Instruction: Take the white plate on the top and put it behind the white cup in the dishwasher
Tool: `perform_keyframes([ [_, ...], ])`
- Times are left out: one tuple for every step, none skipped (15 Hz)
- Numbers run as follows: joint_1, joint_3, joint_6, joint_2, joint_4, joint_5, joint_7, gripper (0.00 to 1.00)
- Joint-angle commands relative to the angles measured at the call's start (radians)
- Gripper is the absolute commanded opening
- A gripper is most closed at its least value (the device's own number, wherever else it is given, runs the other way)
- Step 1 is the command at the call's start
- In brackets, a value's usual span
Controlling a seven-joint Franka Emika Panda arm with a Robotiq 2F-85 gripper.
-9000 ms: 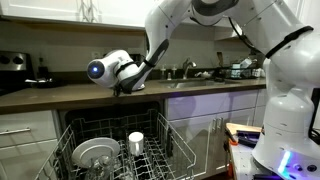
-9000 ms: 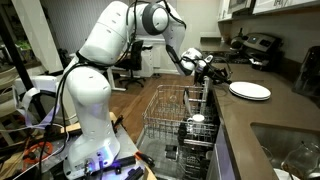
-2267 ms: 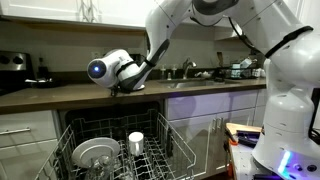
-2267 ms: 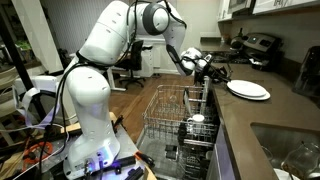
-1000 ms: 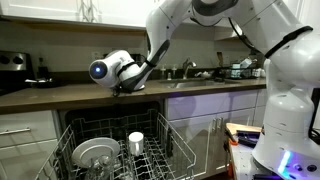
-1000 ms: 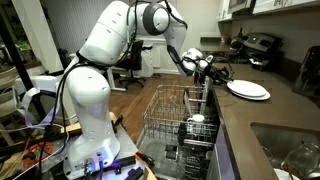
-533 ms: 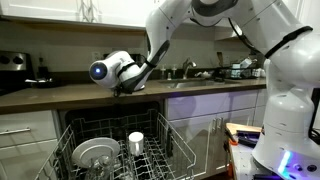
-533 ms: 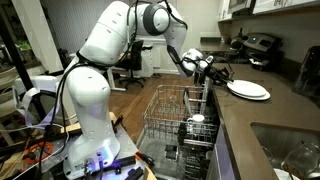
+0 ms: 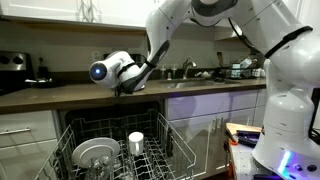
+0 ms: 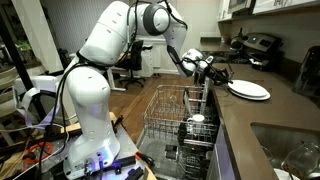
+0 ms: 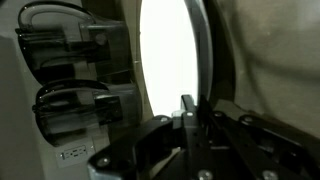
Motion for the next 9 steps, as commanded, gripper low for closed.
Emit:
perform_keyframes([
  [0.010,0.002,-0.065,-0.007,-0.004,0.015,-0.020,0.08],
  [0.012,0.003,-0.080,-0.007,-0.004,0.014,-0.020,0.08],
  [0.017,0.003,-0.097,-0.007,-0.004,0.013,-0.021,0.07],
  [0.019,0.005,-0.109,-0.007,-0.004,0.013,-0.021,0.07],
  [0.020,0.008,-0.123,-0.006,-0.003,0.013,-0.021,0.08],
  [0.022,0.011,-0.134,-0.007,-0.003,0.013,-0.022,0.08],
  [0.023,0.015,-0.139,-0.008,-0.003,0.012,-0.021,0.08],
  [0.024,0.018,-0.144,-0.008,-0.002,0.012,-0.021,0.08],
  [0.027,0.020,-0.147,-0.011,-0.003,0.010,-0.020,0.08],
])
